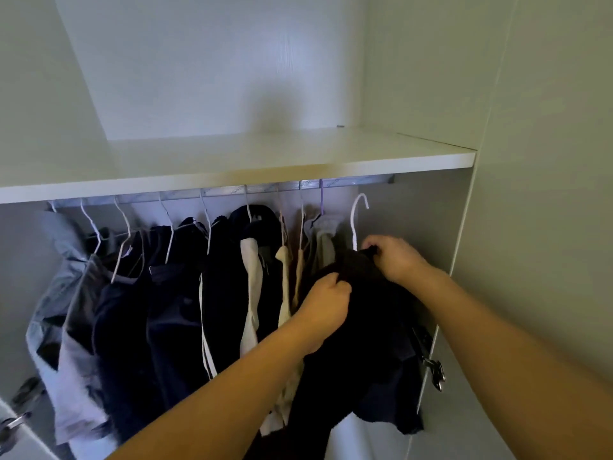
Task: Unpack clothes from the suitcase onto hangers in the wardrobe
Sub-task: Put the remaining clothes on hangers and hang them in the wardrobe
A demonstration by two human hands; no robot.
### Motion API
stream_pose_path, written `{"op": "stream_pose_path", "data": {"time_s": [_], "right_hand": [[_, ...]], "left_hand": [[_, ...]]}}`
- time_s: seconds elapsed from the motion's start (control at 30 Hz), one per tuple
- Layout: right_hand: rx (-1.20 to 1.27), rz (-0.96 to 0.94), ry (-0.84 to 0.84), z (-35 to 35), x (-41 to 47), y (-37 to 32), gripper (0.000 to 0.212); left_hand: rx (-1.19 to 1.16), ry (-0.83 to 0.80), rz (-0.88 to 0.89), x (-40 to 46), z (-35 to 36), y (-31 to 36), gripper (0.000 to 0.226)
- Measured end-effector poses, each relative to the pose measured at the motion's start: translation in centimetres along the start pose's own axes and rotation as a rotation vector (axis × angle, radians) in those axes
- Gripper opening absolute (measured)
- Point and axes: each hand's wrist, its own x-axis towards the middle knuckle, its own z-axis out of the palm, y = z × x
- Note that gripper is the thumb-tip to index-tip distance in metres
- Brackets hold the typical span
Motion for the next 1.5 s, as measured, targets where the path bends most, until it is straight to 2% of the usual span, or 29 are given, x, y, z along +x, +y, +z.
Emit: {"op": "stream_pose_path", "data": {"time_s": [0.1, 0.2, 0.3, 0.4, 0.6, 0.73, 0.77, 0.9, 1.0, 1.1, 1.3, 1.43, 1.5], "right_hand": [[0.104, 0.185, -0.130, -1.3, 2.4, 0.7, 0.027], [0.105, 0.240, -0.191, -2.1, 4.6, 0.9, 0.021], [0.183, 0.277, -0.113, -2.4, 6.7, 0.6, 0.030], [0.423, 0.361, -0.028, -2.1, 8.8, 2.2, 0.029], [0.731, 0.441, -0.002, -2.4, 6.8, 2.7, 0.024], [0.759, 0.412, -0.030, -3.5, 4.1, 1.8, 0.055], [0.755, 0.408, -0.037, -4.1, 3.3, 1.2, 0.052], [0.655, 0.366, -0.038, -6.1, 0.9, -0.7, 0.019], [0.671, 0.361, -0.044, -7.3, -1.2, -1.7, 0.024], [0.701, 0.362, -0.033, -8.1, -3.6, -2.7, 0.035], [0.751, 0.455, -0.040, -8.7, -6.7, -3.0, 0.028], [0.712, 0.496, 0.019, -8.0, -6.5, -3.3, 0.029], [0.704, 0.534, -0.004, -7.3, -5.8, -3.3, 0.031]], "left_hand": [[-0.043, 0.027, 0.047, 2.0, 2.6, 0.1, 0.020], [-0.178, 0.046, 0.007, 4.2, 4.5, 1.1, 0.022], [-0.324, 0.073, -0.037, 6.3, 6.0, 2.3, 0.031], [-0.403, 0.033, -0.097, 7.5, 7.2, 3.0, 0.035], [-0.298, -0.084, -0.027, 5.6, 7.6, 1.4, 0.029], [-0.253, -0.115, 0.043, 3.4, 7.0, 1.3, 0.024], [-0.250, -0.129, 0.055, 2.7, 6.9, 1.4, 0.024], [-0.269, -0.164, 0.106, -1.0, 6.7, 1.7, 0.024], [-0.285, -0.192, 0.142, -3.8, 6.3, 1.9, 0.019], [-0.350, -0.225, 0.147, -5.9, 5.8, 2.2, 0.023], [-0.429, -0.255, 0.141, -8.4, 5.9, 1.7, 0.022], [-0.485, -0.212, 0.077, -8.6, 6.1, 1.5, 0.022], [-0.522, -0.156, 0.009, -8.4, 6.2, 1.5, 0.022]]}}
